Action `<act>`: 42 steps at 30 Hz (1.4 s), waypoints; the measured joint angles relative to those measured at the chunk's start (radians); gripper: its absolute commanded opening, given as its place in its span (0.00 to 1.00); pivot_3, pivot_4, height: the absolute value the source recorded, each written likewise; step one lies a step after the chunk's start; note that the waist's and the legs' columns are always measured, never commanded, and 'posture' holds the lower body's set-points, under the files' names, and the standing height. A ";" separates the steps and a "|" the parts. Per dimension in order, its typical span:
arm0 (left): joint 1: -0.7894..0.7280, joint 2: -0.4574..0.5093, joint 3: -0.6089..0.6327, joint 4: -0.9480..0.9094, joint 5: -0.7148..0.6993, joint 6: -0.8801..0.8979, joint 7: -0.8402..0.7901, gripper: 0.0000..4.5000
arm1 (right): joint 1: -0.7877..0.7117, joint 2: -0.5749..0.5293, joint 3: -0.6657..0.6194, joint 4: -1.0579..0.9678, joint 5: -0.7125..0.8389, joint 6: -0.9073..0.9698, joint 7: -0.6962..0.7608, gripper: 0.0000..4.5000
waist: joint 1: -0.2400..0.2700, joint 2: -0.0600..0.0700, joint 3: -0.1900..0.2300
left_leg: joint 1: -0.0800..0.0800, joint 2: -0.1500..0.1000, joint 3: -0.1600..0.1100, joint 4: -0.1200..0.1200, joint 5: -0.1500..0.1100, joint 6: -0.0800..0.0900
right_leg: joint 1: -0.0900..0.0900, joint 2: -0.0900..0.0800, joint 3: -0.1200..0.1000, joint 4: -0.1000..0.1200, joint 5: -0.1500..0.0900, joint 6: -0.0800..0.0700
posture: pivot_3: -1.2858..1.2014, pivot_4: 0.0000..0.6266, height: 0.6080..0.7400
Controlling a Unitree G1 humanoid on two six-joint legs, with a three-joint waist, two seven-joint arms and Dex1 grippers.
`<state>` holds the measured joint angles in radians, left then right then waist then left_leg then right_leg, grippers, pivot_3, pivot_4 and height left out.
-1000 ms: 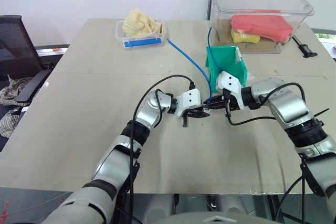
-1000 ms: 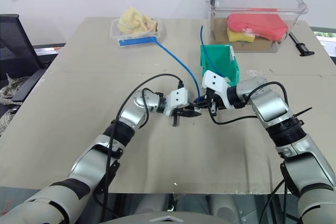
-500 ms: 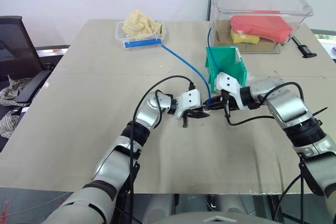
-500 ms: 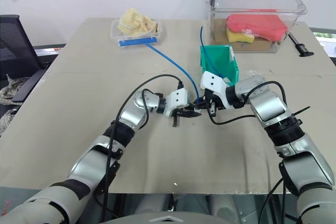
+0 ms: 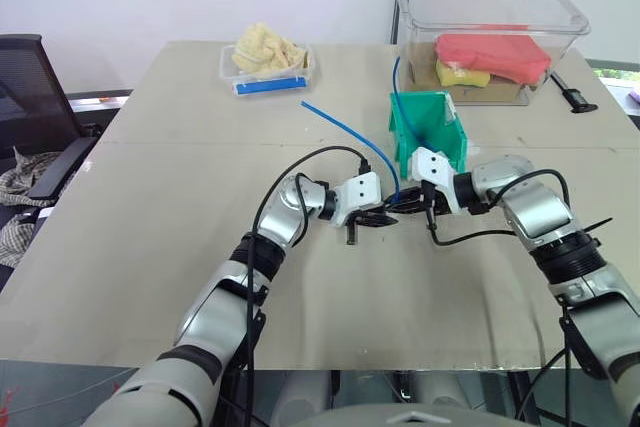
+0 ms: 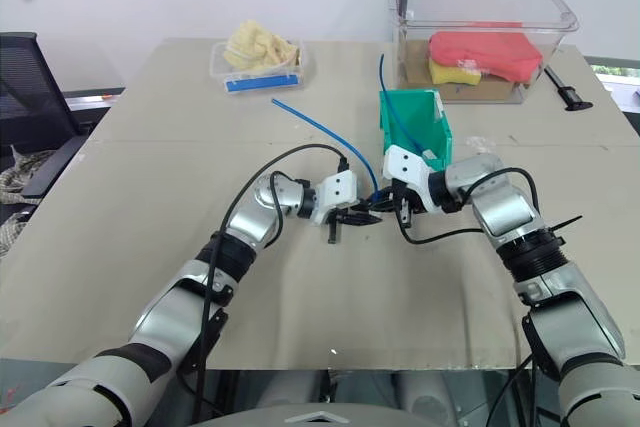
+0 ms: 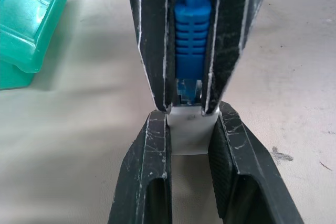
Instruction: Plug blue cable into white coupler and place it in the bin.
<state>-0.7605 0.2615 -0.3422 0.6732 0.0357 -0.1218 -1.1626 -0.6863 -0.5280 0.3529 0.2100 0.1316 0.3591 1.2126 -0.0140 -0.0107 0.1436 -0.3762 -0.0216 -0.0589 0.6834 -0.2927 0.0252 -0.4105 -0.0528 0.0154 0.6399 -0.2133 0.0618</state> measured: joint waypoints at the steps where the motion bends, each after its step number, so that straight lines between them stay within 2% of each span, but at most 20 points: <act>1: 0.001 0.000 -0.001 -0.003 0.000 0.003 0.000 0.08 | 0.004 0.000 -0.002 0.007 0.000 -0.020 0.002 0.00 | 0.000 0.000 0.000 | 0.000 0.000 0.000 0.000 0.000 0.000 | 0.000 0.000 0.000 0.000 0.000 0.000 | 0.52 0.24 1.00; 5: 0.007 0.002 0.000 -0.013 0.001 0.007 0.002 0.08 | 0.010 0.001 -0.003 0.018 -0.001 -0.054 -0.003 0.00 | 0.000 0.001 -0.001 | 0.000 0.000 0.000 0.000 0.000 0.000 | 0.000 0.000 0.000 0.000 0.000 0.000 | 0.52 0.24 1.00; 8: 0.008 0.006 0.000 -0.017 0.002 0.010 0.003 0.08 | 0.024 0.027 -0.016 0.059 -0.003 -0.081 -0.031 0.23 | -0.002 0.000 -0.002 | 0.000 0.000 0.000 0.000 0.000 0.000 | 0.000 0.000 0.000 0.000 0.000 0.000 | 0.52 0.24 1.00; 9: 0.008 0.006 0.000 -0.017 0.002 0.010 0.003 0.08 | 0.024 0.027 -0.017 0.059 -0.002 -0.081 -0.031 0.23 | -0.001 0.000 -0.002 | 0.000 0.000 0.000 0.000 0.000 0.000 | 0.000 0.000 0.000 0.000 0.000 0.000 | 0.52 0.24 1.00; 10: 0.013 0.006 0.005 -0.018 -0.002 0.010 0.004 0.08 | 0.030 0.039 -0.037 0.065 0.004 -0.087 -0.045 0.34 | -0.002 0.001 -0.001 | 0.000 0.000 0.000 0.000 0.000 0.000 | 0.000 0.000 0.001 0.001 0.000 0.000 | 0.52 0.24 1.00; 12: 0.014 0.006 0.005 -0.021 0.000 0.011 0.004 0.08 | 0.034 0.042 -0.046 0.068 0.012 -0.086 -0.048 0.43 | -0.002 0.001 -0.002 | 0.001 0.000 0.000 0.000 0.000 0.000 | 0.000 0.000 0.001 0.001 0.000 0.000 | 0.52 0.24 1.00; 13: 0.015 0.005 0.005 -0.026 0.000 0.013 0.003 0.08 | 0.047 0.043 -0.066 0.057 0.023 -0.084 -0.062 0.55 | -0.001 0.001 -0.001 | 0.000 0.000 0.000 0.000 0.000 0.000 | 0.000 0.000 0.000 0.001 0.000 0.000 | 0.52 0.24 1.00; 14: 0.017 0.004 0.004 -0.035 -0.001 0.017 0.002 0.08 | 0.063 0.045 -0.089 0.042 0.037 -0.076 -0.081 0.59 | 0.000 0.002 -0.001 | -0.001 0.000 0.000 0.000 0.000 0.000 | -0.001 0.000 0.000 0.001 0.000 0.000 | 0.52 0.24 1.00; 15: 0.020 0.003 0.003 -0.055 -0.008 0.033 -0.013 0.08 | 0.124 0.030 -0.148 -0.051 0.083 -0.016 -0.109 0.68 | 0.003 0.003 0.000 | -0.005 0.000 -0.001 0.000 0.000 0.000 | -0.004 0.000 0.000 0.000 0.000 0.000 | 0.52 0.24 1.00; 18: 0.035 0.010 0.009 -0.098 -0.032 0.092 -0.032 0.08 | 0.300 -0.044 -0.276 -0.375 0.207 0.101 -0.144 0.68 | 0.007 0.004 0.002 | -0.009 -0.001 -0.003 0.000 0.000 0.000 | -0.008 -0.001 -0.001 -0.001 0.000 0.000 | 0.52 0.24 1.00; 23: 0.052 0.017 0.026 -0.147 -0.051 0.177 -0.021 0.08 | 0.502 -0.058 -0.404 -0.665 0.257 0.160 -0.278 0.68 | 0.002 0.003 0.003 | -0.007 -0.002 -0.004 -0.001 0.000 0.000 | -0.006 -0.001 0.000 -0.001 0.000 0.001 | 0.52 0.24 1.00; 25: 0.056 0.005 0.051 -0.193 -0.085 0.261 -0.001 0.08 | 0.622 -0.060 -0.433 -0.762 0.227 0.160 -0.352 0.68 | 0.006 0.002 0.004 | -0.007 -0.002 -0.005 -0.001 0.000 0.000 | -0.006 -0.001 0.000 0.000 -0.001 0.001 | 0.52 0.24 1.00; 28: 0.033 -0.026 0.123 -0.280 -0.177 0.512 0.056 0.08 | 0.772 -0.018 -0.490 -0.875 0.184 0.162 -0.485 0.68 | 0.007 0.002 0.005 | -0.007 -0.002 -0.004 0.000 0.000 0.000 | -0.006 -0.001 0.000 0.001 -0.001 0.002 | 0.52 0.24 1.00; 31: -0.092 -0.060 0.181 -0.331 -0.248 0.813 0.146 0.08 | 0.880 0.024 -0.540 -0.982 0.136 0.163 -0.610 0.68 | 0.005 -0.001 0.007 | -0.006 -0.003 -0.004 0.001 0.000 0.000 | -0.005 -0.001 0.000 0.002 -0.001 0.002 | 0.52 0.24 1.00; 35: -0.288 -0.135 0.276 -0.230 -0.303 0.956 0.265 0.08 | 0.939 0.094 -0.578 -1.062 0.136 0.182 -0.710 0.68 | 0.004 -0.002 0.007 | -0.005 -0.003 -0.005 0.001 0.000 0.000 | -0.005 0.000 0.000 0.001 -0.001 0.002 | 0.52 0.24 1.00; 38: -0.404 -0.196 0.306 -0.082 -0.308 0.938 0.348 0.08 | 0.942 0.111 -0.611 -1.076 0.173 0.194 -0.742 0.87 | 0.002 -0.002 0.007 | -0.005 -0.003 -0.003 0.000 0.000 0.000 | -0.005 0.000 0.002 0.001 -0.001 0.002 | 0.52 0.24 1.00; 39: -0.420 -0.206 0.306 -0.050 -0.304 0.925 0.364 0.08 | 0.941 0.111 -0.617 -1.076 0.181 0.197 -0.744 0.99 | 0.001 -0.002 0.007 | -0.005 -0.003 -0.003 0.000 0.000 0.000 | -0.005 0.000 0.002 0.000 -0.001 0.002 | 0.52 0.24 1.00; 42: -0.506 -0.255 0.335 0.148 -0.290 0.853 0.463 0.08 | 0.940 0.109 -0.652 -1.077 0.192 0.199 -0.763 1.00 | 0.003 -0.002 0.008 | -0.005 -0.003 -0.003 0.000 0.000 0.000 | -0.005 0.000 0.002 0.000 -0.001 0.002 | 0.52 0.24 1.00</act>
<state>-1.2669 0.0069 -0.0070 0.8208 -0.2546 0.7308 -0.6998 0.2538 -0.4190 -0.2988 -0.8666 0.3237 0.5580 0.4492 -0.0111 -0.0129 0.1518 -0.3813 -0.0250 -0.0618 0.6829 -0.2927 0.0250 -0.4157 -0.0531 0.0170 0.6403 -0.2147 0.0641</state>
